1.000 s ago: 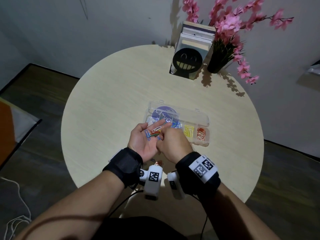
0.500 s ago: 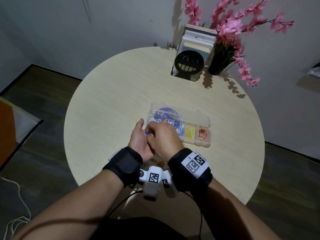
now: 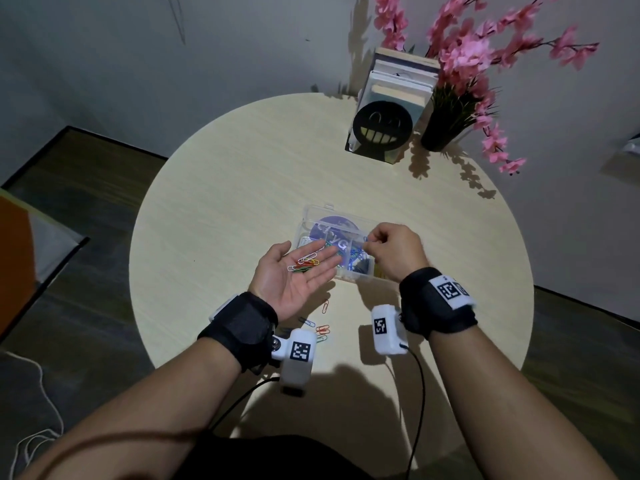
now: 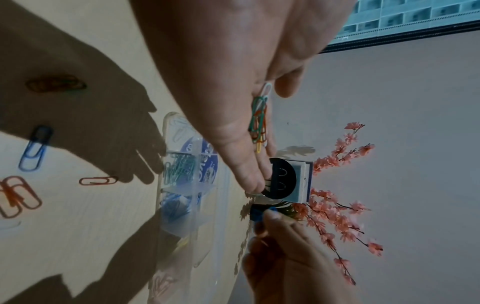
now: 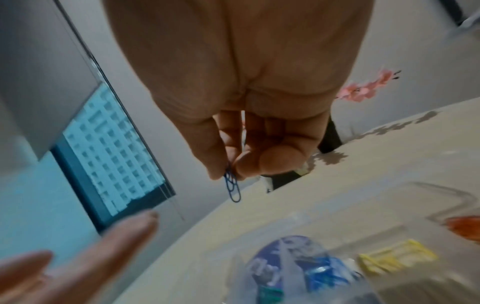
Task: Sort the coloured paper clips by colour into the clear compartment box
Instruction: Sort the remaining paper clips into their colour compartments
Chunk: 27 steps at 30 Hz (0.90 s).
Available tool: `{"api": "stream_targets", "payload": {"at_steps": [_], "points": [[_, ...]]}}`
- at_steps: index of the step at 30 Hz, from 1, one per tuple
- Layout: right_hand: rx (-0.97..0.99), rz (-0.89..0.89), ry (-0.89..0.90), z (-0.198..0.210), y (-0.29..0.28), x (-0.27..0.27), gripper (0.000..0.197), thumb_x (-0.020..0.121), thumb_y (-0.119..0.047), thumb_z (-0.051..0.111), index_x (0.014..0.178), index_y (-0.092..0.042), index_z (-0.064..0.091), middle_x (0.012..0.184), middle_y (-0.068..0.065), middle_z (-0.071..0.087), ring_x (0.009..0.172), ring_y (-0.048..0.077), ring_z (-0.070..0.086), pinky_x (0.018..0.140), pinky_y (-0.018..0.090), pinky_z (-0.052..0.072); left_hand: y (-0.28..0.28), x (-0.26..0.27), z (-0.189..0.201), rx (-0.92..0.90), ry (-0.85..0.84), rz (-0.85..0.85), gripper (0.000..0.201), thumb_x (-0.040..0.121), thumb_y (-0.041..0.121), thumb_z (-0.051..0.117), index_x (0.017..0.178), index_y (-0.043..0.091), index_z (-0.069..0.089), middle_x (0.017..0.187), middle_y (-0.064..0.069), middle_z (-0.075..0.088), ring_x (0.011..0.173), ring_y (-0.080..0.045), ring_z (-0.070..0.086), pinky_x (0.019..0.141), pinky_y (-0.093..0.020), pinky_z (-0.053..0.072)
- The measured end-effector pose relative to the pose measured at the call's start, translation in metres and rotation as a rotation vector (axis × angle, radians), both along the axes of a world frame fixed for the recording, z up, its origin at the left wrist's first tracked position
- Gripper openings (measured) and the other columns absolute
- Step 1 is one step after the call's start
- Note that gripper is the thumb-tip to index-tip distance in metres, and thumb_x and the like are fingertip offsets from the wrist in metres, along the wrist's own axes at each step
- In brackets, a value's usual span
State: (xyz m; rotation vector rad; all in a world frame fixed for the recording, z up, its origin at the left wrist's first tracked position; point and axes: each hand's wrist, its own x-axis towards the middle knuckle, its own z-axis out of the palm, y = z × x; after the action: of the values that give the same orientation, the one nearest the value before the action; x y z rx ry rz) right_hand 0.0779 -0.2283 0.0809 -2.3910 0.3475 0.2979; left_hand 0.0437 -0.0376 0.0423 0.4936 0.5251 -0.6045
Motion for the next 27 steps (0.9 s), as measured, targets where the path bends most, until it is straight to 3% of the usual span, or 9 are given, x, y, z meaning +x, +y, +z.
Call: {"api": "stream_targets", "payload": {"at_steps": [6, 10, 12, 15, 17, 21, 24, 27], "points": [[-0.117, -0.015, 0.175, -0.031, -0.005, 0.013, 0.005, 0.082, -0.013, 0.065, 0.078, -0.016, 0.066, 0.088, 0.008, 0.068, 0.079, 0.021, 0.057, 0.069, 0.024, 0.04, 0.001, 0.0, 0.002, -0.01, 0.009, -0.006, 0.05, 0.095, 0.028, 0.031, 0.124, -0.004, 0.055, 0.128, -0.026, 0.057, 0.122, -0.041, 0.053, 0.112, -0.049, 0.032], [-0.057, 0.062, 0.011, -0.012, 0.006, 0.004, 0.009, 0.083, -0.013, 0.062, 0.085, -0.02, 0.066, 0.085, 0.003, 0.067, 0.073, 0.017, 0.057, 0.065, 0.022, 0.041, -0.002, 0.001, 0.005, -0.018, -0.002, -0.005, 0.049, 0.095, 0.028, 0.03, 0.12, -0.004, 0.057, 0.127, -0.027, 0.058, 0.12, -0.041, 0.055, 0.11, -0.049, 0.035], [0.02, 0.21, -0.1, 0.006, 0.023, -0.009, 0.007, 0.081, -0.015, 0.064, 0.085, -0.02, 0.068, 0.082, -0.001, 0.065, 0.074, 0.015, 0.058, 0.066, 0.024, 0.044, -0.006, 0.001, 0.006, -0.003, -0.002, -0.008, 0.051, 0.095, 0.031, 0.03, 0.116, -0.004, 0.061, 0.12, -0.025, 0.062, 0.109, -0.038, 0.062, 0.103, -0.047, 0.044], [-0.05, 0.502, -0.125, 0.018, 0.048, -0.029, 0.011, 0.079, -0.018, 0.064, 0.089, -0.02, 0.068, 0.089, 0.001, 0.062, 0.085, 0.018, 0.057, 0.074, 0.032, 0.048, -0.012, -0.002, 0.008, 0.004, -0.022, -0.016, 0.058, 0.095, 0.036, 0.027, 0.099, -0.001, 0.072, 0.098, -0.02, 0.066, 0.082, -0.027, 0.066, 0.08, -0.037, 0.054], [-0.179, 0.612, -0.111, 0.018, 0.058, -0.036, 0.016, 0.081, -0.019, 0.061, 0.096, -0.018, 0.066, 0.094, 0.003, 0.058, 0.091, 0.024, 0.057, 0.074, 0.038, 0.049, -0.014, -0.005, 0.007, 0.001, -0.025, -0.02, 0.059, 0.096, 0.036, 0.028, 0.09, -0.001, 0.073, 0.09, -0.018, 0.064, 0.078, -0.025, 0.058, 0.076, -0.033, 0.045], [-0.307, 0.659, -0.152, 0.016, 0.065, -0.043, 0.016, 0.088, -0.022, 0.055, 0.1, -0.015, 0.064, 0.096, 0.006, 0.053, 0.094, 0.027, 0.056, 0.063, 0.032, 0.042, -0.013, -0.008, 0.002, 0.007, -0.013, -0.025, 0.057, 0.095, 0.034, 0.029, 0.083, -0.002, 0.072, 0.085, -0.018, 0.065, 0.083, -0.023, 0.051, 0.079, -0.028, 0.034], [-0.288, 0.671, -0.182, 0.017, 0.068, -0.05, 0.018, 0.09, -0.021, 0.052, 0.1, -0.014, 0.064, 0.096, 0.007, 0.054, 0.096, 0.026, 0.054, 0.065, 0.033, 0.045, -0.009, -0.011, -0.001, 0.023, -0.008, -0.046, 0.057, 0.094, 0.034, 0.03, 0.092, -0.003, 0.073, 0.091, -0.019, 0.064, 0.086, -0.023, 0.051, 0.08, -0.028, 0.034], [-0.202, 0.657, -0.166, 0.017, 0.067, -0.054, 0.014, 0.088, -0.019, 0.052, 0.096, -0.013, 0.063, 0.099, 0.008, 0.058, 0.098, 0.026, 0.055, 0.073, 0.041, 0.05, -0.006, -0.012, -0.003, 0.046, -0.007, -0.053, 0.057, 0.095, 0.034, 0.028, 0.104, -0.005, 0.068, 0.093, -0.02, 0.066, 0.084, -0.026, 0.059, 0.081, -0.033, 0.041]]}}
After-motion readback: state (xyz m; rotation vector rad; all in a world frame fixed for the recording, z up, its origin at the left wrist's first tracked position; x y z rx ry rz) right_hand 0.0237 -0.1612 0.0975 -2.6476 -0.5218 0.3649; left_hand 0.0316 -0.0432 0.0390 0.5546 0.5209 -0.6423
